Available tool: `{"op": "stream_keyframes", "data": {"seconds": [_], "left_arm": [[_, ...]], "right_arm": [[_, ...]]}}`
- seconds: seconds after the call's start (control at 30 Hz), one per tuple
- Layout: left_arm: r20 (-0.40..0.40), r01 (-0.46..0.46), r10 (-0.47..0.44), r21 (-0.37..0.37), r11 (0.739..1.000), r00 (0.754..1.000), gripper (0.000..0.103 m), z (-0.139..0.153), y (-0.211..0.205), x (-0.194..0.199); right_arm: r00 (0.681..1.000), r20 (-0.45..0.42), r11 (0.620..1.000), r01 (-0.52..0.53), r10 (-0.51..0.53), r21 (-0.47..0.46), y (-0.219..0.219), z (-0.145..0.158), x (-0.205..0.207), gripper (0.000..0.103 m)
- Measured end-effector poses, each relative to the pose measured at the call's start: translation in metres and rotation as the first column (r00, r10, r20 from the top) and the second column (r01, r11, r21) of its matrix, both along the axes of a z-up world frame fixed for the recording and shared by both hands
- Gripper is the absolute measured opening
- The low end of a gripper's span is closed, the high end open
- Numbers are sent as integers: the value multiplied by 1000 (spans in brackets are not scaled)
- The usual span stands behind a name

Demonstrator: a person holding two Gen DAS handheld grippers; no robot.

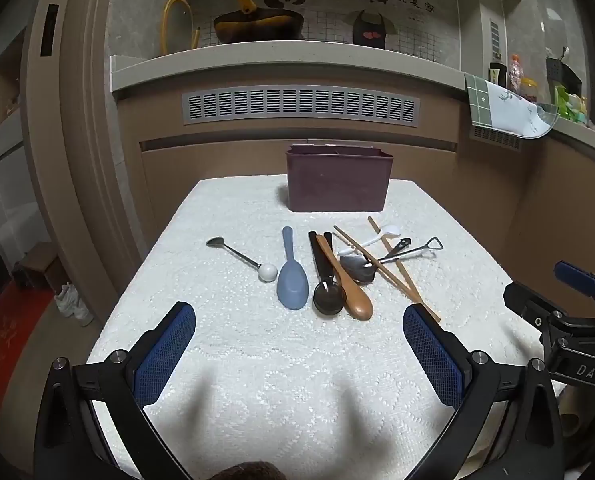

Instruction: Organize utensils

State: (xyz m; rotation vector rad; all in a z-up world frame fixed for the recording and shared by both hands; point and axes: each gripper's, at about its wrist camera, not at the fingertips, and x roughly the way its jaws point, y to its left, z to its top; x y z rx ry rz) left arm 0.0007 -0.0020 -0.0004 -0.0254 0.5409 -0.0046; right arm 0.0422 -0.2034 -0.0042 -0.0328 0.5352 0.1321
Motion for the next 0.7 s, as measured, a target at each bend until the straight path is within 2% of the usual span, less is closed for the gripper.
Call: {"op": "stream_keyframes", "data": {"seconds": [0.7], "left_arm": [[-1,13,-13,7,1000,1000,103,1,-4,-3]], "right_arm": [[1000,-2,1000,0,0,3,-1,-2,0,103]]}}
